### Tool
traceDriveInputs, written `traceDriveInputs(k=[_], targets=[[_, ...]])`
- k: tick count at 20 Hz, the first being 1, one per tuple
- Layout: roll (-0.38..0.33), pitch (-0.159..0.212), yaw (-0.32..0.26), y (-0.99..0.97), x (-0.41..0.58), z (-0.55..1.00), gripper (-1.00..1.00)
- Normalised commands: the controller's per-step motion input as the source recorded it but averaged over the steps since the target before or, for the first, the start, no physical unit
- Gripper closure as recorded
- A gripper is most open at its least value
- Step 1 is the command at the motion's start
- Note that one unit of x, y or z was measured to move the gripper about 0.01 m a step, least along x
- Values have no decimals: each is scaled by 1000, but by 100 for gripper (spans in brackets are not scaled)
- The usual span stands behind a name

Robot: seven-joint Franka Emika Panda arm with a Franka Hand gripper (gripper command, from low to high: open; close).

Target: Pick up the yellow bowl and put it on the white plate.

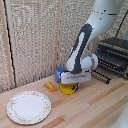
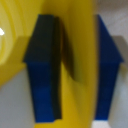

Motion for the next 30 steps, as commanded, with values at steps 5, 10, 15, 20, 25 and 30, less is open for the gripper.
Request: traceDriveInputs(k=[5, 10, 15, 20, 25, 30], targets=[[-8, -60, 24, 45, -57, 502, 100], [0, -28, 25, 188, 0, 661, 100], [0, 0, 47, 307, 16, 764, 100], [0, 26, 73, 429, 205, 722, 100], [0, 57, 59, 654, 430, 479, 100], [0, 63, 75, 741, 419, 318, 100]])
